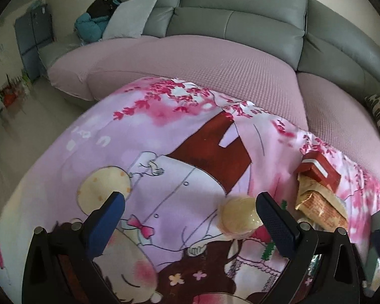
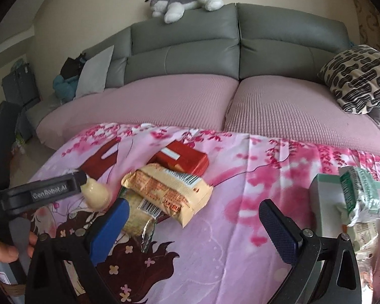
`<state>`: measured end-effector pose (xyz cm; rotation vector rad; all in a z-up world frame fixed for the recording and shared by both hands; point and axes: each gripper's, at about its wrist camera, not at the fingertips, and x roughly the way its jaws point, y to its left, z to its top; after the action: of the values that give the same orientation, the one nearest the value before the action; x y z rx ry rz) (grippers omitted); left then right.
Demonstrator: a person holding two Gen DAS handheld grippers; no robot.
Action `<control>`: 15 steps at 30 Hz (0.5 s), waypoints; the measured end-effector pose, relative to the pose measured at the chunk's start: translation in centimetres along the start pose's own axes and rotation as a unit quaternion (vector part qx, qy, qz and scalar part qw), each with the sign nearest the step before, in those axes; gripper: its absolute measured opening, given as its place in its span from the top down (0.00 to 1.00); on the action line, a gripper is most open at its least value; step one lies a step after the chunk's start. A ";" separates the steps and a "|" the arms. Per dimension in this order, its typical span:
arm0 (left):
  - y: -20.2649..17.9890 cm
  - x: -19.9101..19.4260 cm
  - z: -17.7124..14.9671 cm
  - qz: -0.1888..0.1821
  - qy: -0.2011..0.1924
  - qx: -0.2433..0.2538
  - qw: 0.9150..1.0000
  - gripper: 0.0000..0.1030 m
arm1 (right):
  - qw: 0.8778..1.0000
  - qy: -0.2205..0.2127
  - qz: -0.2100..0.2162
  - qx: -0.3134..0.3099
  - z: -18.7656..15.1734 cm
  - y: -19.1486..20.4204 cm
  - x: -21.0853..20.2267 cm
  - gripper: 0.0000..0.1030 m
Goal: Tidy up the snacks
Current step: 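Move both open tools over to the snack pile on the bedspread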
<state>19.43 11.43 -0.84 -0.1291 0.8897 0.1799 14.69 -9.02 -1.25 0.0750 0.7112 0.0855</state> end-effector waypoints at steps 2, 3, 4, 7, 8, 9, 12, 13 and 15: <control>0.2 0.1 0.0 -0.006 0.001 -0.005 1.000 0.00 | 1.000 0.010 -0.006 -0.003 -0.1 0.2 0.5 0.00; 0.2 0.1 0.0 -0.009 0.002 -0.008 1.000 0.00 | 1.000 0.015 -0.010 -0.005 -0.1 0.2 0.7 0.00; 0.3 0.2 0.0 -0.013 0.003 -0.010 1.000 0.00 | 1.000 0.019 -0.013 -0.005 -0.1 0.2 0.9 0.00; 0.3 0.4 -0.1 -0.034 0.009 -0.015 0.999 0.00 | 0.999 0.034 -0.022 -0.010 0.0 0.4 1.5 0.00; 0.2 0.4 0.0 -0.037 0.010 -0.014 0.999 0.00 | 0.999 0.038 -0.027 -0.012 0.1 0.4 1.7 0.00; 0.1 0.4 -0.1 -0.040 0.009 -0.010 0.999 0.00 | 0.999 0.040 -0.029 -0.014 0.2 0.5 1.8 0.00; -0.4 0.5 -0.1 -0.054 0.010 -0.002 0.999 0.00 | 0.998 0.047 -0.026 -0.023 0.7 0.8 2.4 0.00; -0.5 0.5 -0.1 -0.060 0.011 -0.001 0.998 0.00 | 0.998 0.050 -0.026 -0.026 0.9 1.0 2.6 0.00; -0.6 0.5 -0.1 -0.074 0.009 -0.002 0.997 0.00 | 0.998 0.056 -0.024 -0.032 1.1 1.3 3.1 0.00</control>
<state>19.77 10.87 -1.28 -0.1988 0.8952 0.0428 17.70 -7.50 -2.27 -0.0075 0.8206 0.0661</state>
